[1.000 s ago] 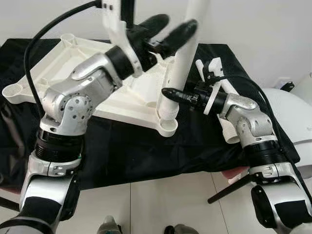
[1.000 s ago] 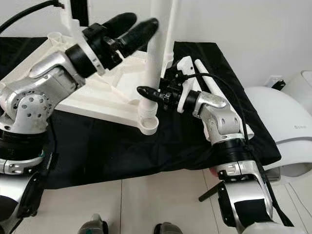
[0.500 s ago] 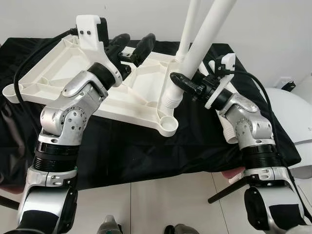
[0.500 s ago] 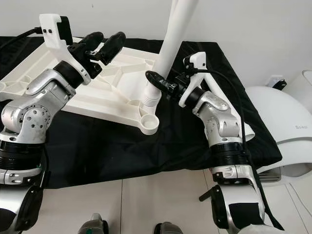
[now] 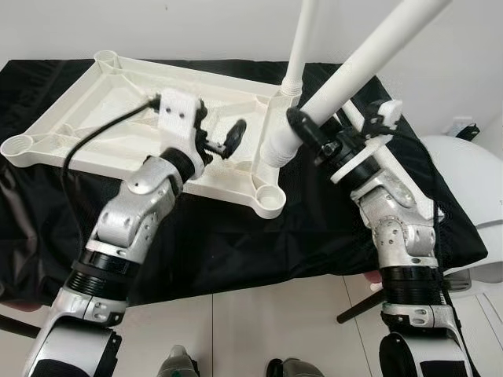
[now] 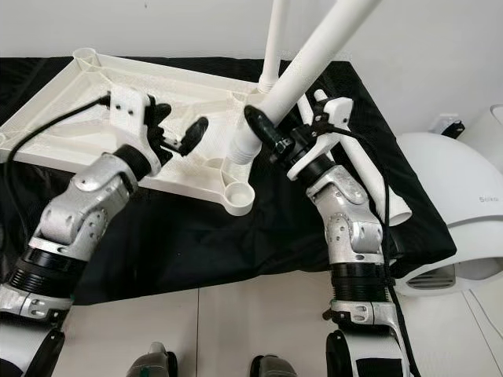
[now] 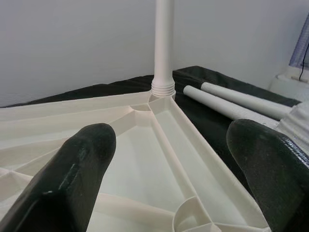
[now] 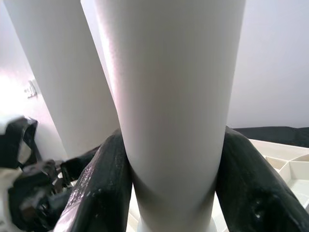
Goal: Building children table
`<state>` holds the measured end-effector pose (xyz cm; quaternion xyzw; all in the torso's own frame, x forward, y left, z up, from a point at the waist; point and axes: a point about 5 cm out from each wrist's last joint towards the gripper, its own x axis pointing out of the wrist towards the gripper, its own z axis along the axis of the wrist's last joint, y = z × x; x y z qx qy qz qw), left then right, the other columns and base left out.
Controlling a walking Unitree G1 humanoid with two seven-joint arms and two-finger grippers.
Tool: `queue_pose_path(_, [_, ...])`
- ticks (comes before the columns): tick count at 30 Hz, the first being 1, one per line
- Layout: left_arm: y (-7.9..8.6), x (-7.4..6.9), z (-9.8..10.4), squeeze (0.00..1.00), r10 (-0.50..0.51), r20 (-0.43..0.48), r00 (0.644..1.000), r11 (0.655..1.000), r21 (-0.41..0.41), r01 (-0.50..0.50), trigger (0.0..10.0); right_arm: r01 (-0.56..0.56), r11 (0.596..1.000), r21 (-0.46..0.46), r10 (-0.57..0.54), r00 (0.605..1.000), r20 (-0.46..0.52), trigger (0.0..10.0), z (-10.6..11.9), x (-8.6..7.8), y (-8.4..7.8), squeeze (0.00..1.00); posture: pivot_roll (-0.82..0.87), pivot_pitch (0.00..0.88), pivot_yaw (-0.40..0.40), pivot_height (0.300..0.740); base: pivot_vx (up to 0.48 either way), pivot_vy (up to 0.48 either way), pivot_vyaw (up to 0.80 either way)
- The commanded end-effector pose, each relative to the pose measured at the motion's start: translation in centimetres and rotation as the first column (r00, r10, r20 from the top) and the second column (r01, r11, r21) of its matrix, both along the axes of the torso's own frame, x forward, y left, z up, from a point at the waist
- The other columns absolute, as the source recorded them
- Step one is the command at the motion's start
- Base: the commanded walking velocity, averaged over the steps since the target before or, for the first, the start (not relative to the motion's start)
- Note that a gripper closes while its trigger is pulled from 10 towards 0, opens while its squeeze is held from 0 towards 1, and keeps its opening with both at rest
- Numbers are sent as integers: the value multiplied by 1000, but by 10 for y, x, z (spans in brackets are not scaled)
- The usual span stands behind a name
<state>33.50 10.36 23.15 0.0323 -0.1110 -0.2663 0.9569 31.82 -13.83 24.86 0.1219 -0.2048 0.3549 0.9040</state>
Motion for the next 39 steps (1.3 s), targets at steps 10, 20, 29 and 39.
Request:
queue_pose_path(10, [-15, -10, -32, 0, -203, -10, 979, 960, 196, 201, 10000, 35, 999, -10, -35, 999, -3, 10000, 1, -10, -15, 0, -18, 157, 16, 740, 0, 0, 0])
queue_pose_path(20, [-8, -22, -67, 0, -237, -24, 971, 903, 365, 229, 10000, 85, 996, -33, -85, 996, -9, 10000, 2, -14, -30, 0, -23, 162, 20, 740, 0, 0, 0])
queue_pose_path(29, [-1, -25, -77, 0, -279, -32, 960, 858, 440, 264, 10000, 84, 995, -48, -84, 996, -6, 10000, 4, -15, -32, 0, -20, 157, 13, 740, 0, 0, 0])
queue_pose_path(39, [4, -28, -88, 0, -308, -48, 950, 812, 507, 289, 10000, 74, 996, -58, -74, 997, 0, 10000, 7, -15, -30, 0, -22, 150, 13, 740, 0, 0, 0])
